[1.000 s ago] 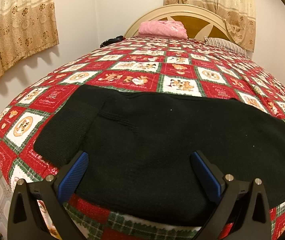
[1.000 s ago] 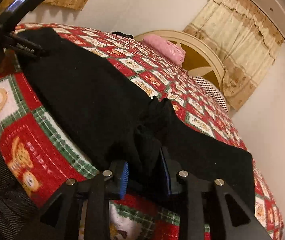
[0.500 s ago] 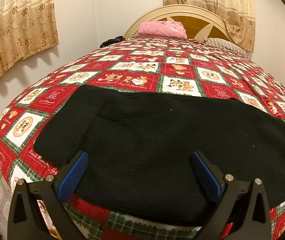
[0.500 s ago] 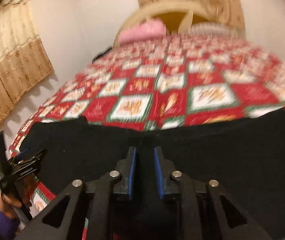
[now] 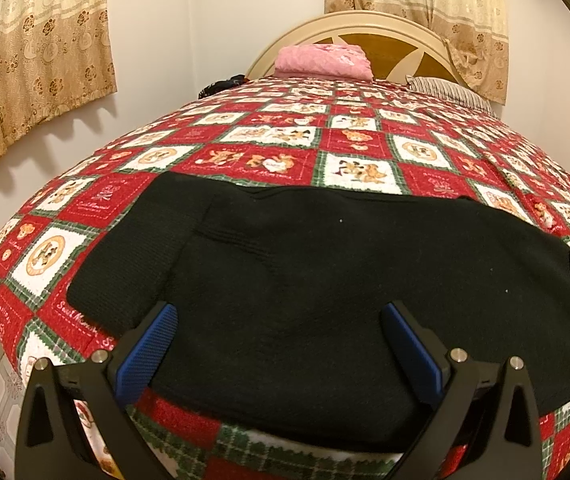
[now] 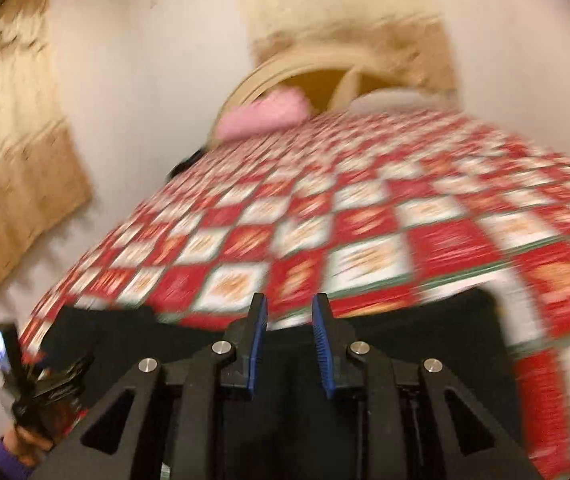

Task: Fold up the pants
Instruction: 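Smooth the folded pants' edge with the right gripper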

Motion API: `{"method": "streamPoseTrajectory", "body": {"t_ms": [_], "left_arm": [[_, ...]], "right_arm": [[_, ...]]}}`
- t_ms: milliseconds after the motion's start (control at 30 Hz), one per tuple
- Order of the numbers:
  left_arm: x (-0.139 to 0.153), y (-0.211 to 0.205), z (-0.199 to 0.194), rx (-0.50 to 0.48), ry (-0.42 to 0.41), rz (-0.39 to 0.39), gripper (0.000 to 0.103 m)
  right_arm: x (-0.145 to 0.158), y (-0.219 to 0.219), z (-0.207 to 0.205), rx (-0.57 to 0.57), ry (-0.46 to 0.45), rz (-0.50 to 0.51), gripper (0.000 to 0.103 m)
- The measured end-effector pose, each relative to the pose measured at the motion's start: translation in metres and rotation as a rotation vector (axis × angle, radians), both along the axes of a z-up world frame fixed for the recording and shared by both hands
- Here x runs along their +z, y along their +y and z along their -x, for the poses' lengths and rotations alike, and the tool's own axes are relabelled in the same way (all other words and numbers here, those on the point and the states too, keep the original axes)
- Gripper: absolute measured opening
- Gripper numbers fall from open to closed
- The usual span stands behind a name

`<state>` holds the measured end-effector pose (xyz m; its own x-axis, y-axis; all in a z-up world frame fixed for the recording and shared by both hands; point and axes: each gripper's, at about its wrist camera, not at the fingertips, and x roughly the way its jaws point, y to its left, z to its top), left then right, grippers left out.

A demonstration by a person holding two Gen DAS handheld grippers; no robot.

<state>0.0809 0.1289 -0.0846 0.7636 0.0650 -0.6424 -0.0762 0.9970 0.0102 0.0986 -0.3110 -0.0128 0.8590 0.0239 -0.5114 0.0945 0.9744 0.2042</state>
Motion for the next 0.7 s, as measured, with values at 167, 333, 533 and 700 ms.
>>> {"method": "streamPoseTrajectory", "body": {"t_ms": [167, 333, 533, 700], "left_arm": [[-0.001, 0.0, 0.0, 0.004, 0.003, -0.003, 0.103], [-0.001, -0.001, -0.002, 0.008, 0.008, -0.007, 0.103], [-0.001, -0.001, -0.003, 0.011, 0.009, -0.009, 0.103], [0.012, -0.004, 0.001, -0.004, 0.06, 0.069, 0.102]], "right_arm": [[-0.028, -0.06, 0.002, -0.129, 0.084, -0.093, 0.025], [-0.046, -0.068, -0.006, -0.129, 0.073, -0.183, 0.025], [-0.05, -0.069, -0.007, -0.125, 0.082, -0.185, 0.025], [-0.044, -0.059, 0.0, -0.103, 0.043, -0.124, 0.031]]}}
